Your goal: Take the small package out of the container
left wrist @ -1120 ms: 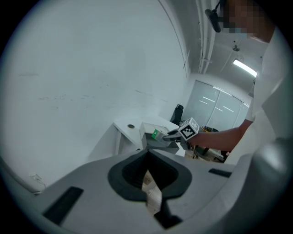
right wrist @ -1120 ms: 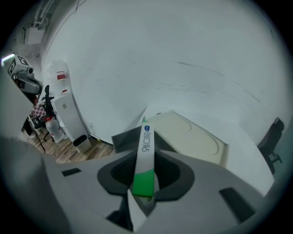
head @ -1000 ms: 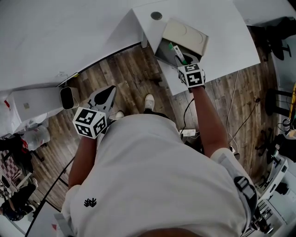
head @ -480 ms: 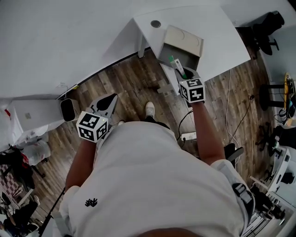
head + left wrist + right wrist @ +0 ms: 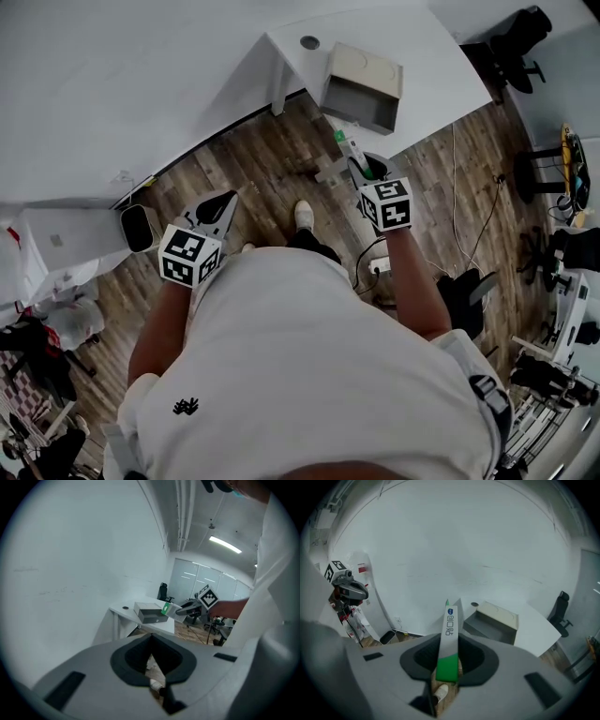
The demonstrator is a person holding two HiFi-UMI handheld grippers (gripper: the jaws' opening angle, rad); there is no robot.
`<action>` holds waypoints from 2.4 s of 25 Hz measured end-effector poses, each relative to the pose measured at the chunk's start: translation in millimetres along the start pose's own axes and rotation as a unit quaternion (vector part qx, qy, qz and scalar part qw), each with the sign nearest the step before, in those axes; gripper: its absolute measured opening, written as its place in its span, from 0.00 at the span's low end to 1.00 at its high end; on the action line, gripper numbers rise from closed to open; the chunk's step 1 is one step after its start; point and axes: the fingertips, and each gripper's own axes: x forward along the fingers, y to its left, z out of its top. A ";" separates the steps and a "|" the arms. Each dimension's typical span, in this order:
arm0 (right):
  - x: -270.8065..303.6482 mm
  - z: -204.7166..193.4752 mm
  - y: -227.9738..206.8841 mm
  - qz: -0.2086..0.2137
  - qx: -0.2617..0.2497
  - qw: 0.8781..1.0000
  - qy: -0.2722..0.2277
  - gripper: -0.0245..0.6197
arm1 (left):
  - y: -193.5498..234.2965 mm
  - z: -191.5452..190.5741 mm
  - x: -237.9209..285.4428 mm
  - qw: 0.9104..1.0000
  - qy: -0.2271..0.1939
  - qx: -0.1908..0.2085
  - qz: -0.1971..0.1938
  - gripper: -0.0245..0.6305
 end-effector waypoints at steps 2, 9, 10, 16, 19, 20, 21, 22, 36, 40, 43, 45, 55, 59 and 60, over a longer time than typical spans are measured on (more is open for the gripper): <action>-10.2 -3.3 14.1 -0.001 0.001 1.000 -0.003 0.18 | -2.6 -6.0 -6.7 1.000 0.000 0.002 -0.008 0.05; -45.4 -14.3 61.6 -0.001 0.008 1.000 -0.015 0.18 | -12.9 -31.3 -24.8 0.999 0.004 -0.003 -0.034 0.05; -49.6 -17.1 67.9 0.000 0.010 1.000 -0.015 0.18 | -14.7 -33.9 -26.6 0.999 0.003 -0.005 -0.037 0.05; -68.5 -28.9 93.4 0.007 0.014 1.000 -0.012 0.18 | -22.8 -32.5 -31.5 0.998 -0.011 -0.014 -0.052 0.05; -75.2 -31.5 103.2 0.010 0.015 1.000 -0.013 0.18 | -25.5 -33.0 -33.8 0.998 -0.014 -0.012 -0.056 0.05; -76.9 -32.4 106.0 0.011 0.016 1.000 -0.013 0.18 | -26.4 -33.8 -34.7 0.998 -0.015 -0.015 -0.057 0.05; -78.8 -33.1 108.2 0.013 0.017 1.000 -0.013 0.18 | -27.7 -34.7 -35.3 0.998 -0.015 -0.017 -0.057 0.05; -80.7 -33.4 109.7 0.014 0.017 1.000 -0.014 0.18 | -29.1 -35.5 -35.6 0.998 -0.015 -0.018 -0.058 0.05; -90.1 -32.3 122.4 0.026 0.007 1.000 -0.015 0.18 | -37.4 -46.4 -41.0 0.998 -0.009 -0.025 -0.057 0.05; -91.6 -33.0 122.5 0.027 0.008 0.999 -0.016 0.18 | -38.2 -48.3 -40.8 0.998 -0.007 -0.027 -0.055 0.05; -92.5 -33.2 122.8 0.027 0.009 0.999 -0.017 0.18 | -39.5 -50.0 -41.7 0.998 -0.004 -0.027 -0.055 0.05; -92.8 -33.5 123.5 0.027 0.009 0.999 -0.017 0.18 | -39.6 -51.5 -42.3 0.998 -0.002 -0.027 -0.055 0.05; -92.4 -32.5 116.5 0.027 0.012 0.999 -0.016 0.18 | -40.4 -54.4 -44.0 0.998 0.006 -0.033 -0.050 0.05; -89.3 -31.6 111.4 0.029 0.014 0.999 -0.016 0.18 | -40.3 -54.7 -41.3 0.998 0.013 -0.034 -0.048 0.05; -88.7 -31.1 109.9 0.030 0.014 0.999 -0.016 0.18 | -40.6 -53.7 -40.1 0.998 0.013 -0.035 -0.048 0.05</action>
